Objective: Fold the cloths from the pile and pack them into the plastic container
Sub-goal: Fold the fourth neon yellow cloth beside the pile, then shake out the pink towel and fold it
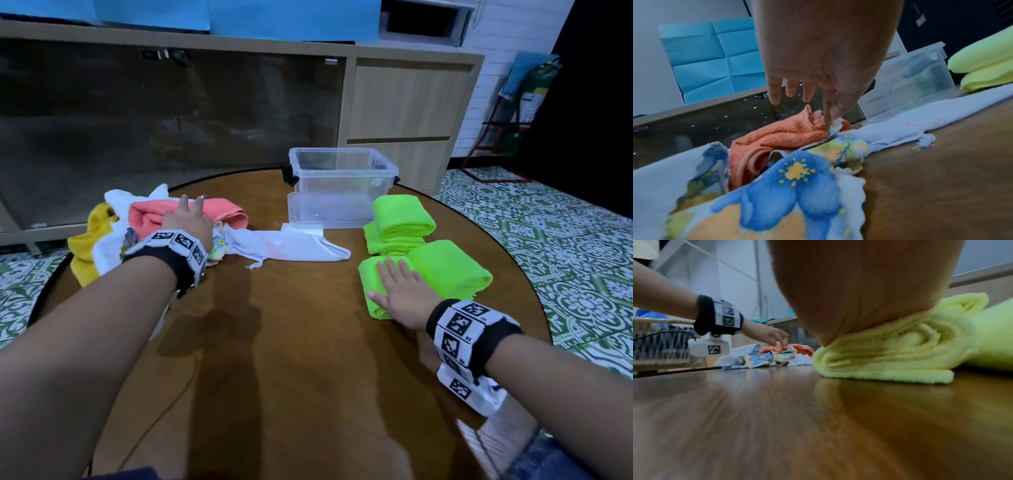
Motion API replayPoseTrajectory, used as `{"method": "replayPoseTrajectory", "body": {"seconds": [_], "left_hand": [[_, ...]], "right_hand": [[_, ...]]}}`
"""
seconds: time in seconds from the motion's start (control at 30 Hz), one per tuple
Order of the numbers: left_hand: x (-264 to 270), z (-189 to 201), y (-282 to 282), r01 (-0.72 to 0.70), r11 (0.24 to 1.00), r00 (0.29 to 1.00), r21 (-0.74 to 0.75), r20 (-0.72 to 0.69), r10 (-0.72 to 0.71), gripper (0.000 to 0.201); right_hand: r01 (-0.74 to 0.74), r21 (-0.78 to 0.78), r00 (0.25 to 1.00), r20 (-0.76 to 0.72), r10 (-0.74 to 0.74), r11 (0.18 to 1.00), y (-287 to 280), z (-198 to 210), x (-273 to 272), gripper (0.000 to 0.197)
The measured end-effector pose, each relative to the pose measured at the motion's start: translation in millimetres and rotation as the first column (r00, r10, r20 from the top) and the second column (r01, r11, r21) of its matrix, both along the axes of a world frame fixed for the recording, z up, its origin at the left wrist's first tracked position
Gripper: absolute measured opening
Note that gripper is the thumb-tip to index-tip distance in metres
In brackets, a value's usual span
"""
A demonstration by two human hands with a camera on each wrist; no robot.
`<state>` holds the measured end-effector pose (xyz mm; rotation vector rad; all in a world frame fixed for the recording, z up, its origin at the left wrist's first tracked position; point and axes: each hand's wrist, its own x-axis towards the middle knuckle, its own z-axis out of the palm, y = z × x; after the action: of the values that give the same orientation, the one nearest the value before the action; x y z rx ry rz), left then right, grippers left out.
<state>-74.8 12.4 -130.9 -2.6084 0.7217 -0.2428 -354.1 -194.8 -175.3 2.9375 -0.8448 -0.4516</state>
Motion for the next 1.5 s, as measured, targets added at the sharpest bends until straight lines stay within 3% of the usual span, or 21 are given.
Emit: {"method": "replayPoseTrajectory", "body": {"seconds": [0.17,0.37,0.5,0.6,0.8,0.9,1.07,1.2,1.27,1.33,1.4,1.5], "left_hand": [[-1.4,-5.8,-2.7,-0.038,0.997,0.999,0.068,-0.007,0.039,0.047],[11.0,-5.7,13.7,-0.068,0.997,0.996,-0.044,-0.06,0.065,0.049],[21.5,-1.9,20.4,-0.008,0.998,0.996,-0.058,-0.089,0.003,0.049],[20.2,-4.7,21.6,0.057,0.998,0.993,-0.041,-0.099,-0.061,0.046],[13.7,-7.1,16.5,0.049,0.998,0.994,-0.031,-0.1,-0.052,0.057],[8.4,-5.2,22.3,0.058,0.983,0.994,-0.172,-0.086,-0.074,0.044],[-11.3,20.7,28.2,0.097,0.847,0.97,-0.523,-0.14,-0.198,0.022],[-33.5,35.5,28.8,0.022,0.64,0.934,-0.768,-0.212,-0.287,0.029],[-46.9,39.4,24.0,-0.038,0.53,0.858,-0.847,-0.299,-0.417,0.026],[-63.4,43.4,18.6,-0.17,0.439,0.698,-0.882,-0.422,-0.579,0.017],[-70.4,45.9,15.5,-0.275,0.386,0.56,-0.881,-0.473,-0.68,0.022],[-65.8,48.5,17.0,-0.339,0.344,0.501,-0.876,-0.478,-0.722,0.023]], "right_hand": [[0.03,0.052,0.999,0.022,-0.031,0.998,-12.2,3.6,7.6,0.067],[-0.034,-0.054,0.999,0.033,0.035,0.998,-1.7,7.7,6.3,0.073],[-0.08,-0.042,0.996,-0.039,0.079,0.996,0.8,2.7,7.0,0.079],[-0.069,-0.009,0.997,-0.036,0.069,0.998,-7.4,2.3,11.2,0.068],[-0.062,-0.011,0.997,-0.047,0.061,0.998,-16.2,2.6,17.9,0.067],[-0.061,-0.012,0.996,-0.071,0.06,0.998,-14.9,5.7,20.0,0.067],[-0.022,-0.084,0.987,-0.162,0.008,0.996,-1.2,26.6,33.4,0.064],[-0.151,-0.118,0.968,0.184,0.171,0.981,34.4,64.7,67.0,0.033],[-0.217,-0.012,0.903,0.378,0.206,0.976,59.6,79.7,87.9,0.033],[-0.283,0.105,0.836,0.514,0.191,0.953,85.8,88.3,106.3,0.038],[-0.335,0.212,0.776,0.615,0.141,0.918,105.9,90.3,117.8,0.04],[-0.365,0.344,0.683,0.73,-0.002,0.865,112.4,88.2,121.8,0.034]]}}
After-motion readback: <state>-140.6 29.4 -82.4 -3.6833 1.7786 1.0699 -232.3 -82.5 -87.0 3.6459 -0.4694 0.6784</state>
